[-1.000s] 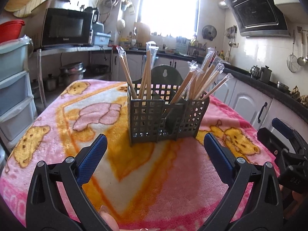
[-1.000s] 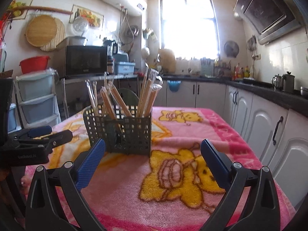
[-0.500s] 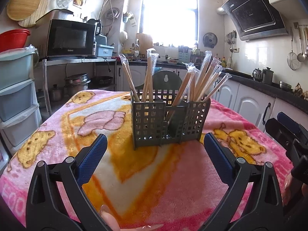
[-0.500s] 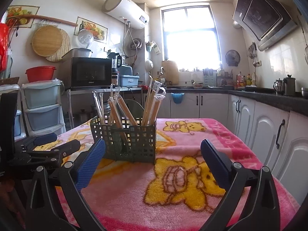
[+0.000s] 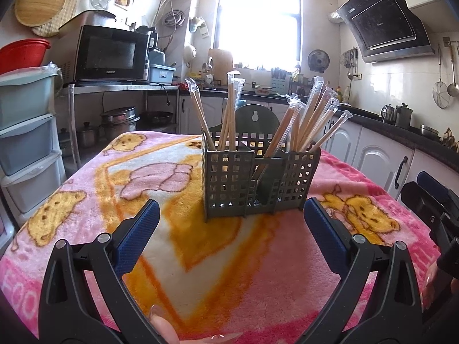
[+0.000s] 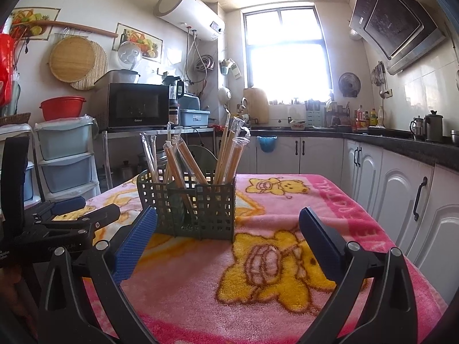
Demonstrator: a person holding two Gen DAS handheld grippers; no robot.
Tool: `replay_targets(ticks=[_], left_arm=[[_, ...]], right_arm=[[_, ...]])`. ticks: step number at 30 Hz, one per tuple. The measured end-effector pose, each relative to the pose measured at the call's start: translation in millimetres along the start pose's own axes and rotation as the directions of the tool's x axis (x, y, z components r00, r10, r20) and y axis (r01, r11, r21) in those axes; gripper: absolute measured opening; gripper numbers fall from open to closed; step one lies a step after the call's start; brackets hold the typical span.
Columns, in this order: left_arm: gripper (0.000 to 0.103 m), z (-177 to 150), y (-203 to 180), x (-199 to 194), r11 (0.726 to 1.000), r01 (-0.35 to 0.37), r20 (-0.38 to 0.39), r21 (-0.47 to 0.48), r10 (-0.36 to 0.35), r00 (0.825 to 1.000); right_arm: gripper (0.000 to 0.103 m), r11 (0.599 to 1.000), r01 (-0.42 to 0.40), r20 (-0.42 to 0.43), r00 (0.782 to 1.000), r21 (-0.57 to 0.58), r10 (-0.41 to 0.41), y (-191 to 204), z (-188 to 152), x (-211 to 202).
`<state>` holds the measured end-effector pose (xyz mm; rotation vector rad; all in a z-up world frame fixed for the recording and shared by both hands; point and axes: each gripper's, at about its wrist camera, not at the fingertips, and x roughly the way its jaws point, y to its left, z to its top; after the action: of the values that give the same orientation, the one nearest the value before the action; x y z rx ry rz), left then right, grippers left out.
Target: Organize utensils
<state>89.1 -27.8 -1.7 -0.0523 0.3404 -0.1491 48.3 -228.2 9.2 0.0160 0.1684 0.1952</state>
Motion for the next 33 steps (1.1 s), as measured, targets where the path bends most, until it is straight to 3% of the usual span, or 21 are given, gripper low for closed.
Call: replay_targets(ticks=[33], left_arm=[[0.093, 0.0, 0.9, -1.3, 1.000, -0.007, 0.006, -0.005, 0.007, 1.000]], right_arm=[[0.097, 1.000, 0.012, -0.003, 1.000, 0.004, -0.012, -0.1, 0.5, -1.7]])
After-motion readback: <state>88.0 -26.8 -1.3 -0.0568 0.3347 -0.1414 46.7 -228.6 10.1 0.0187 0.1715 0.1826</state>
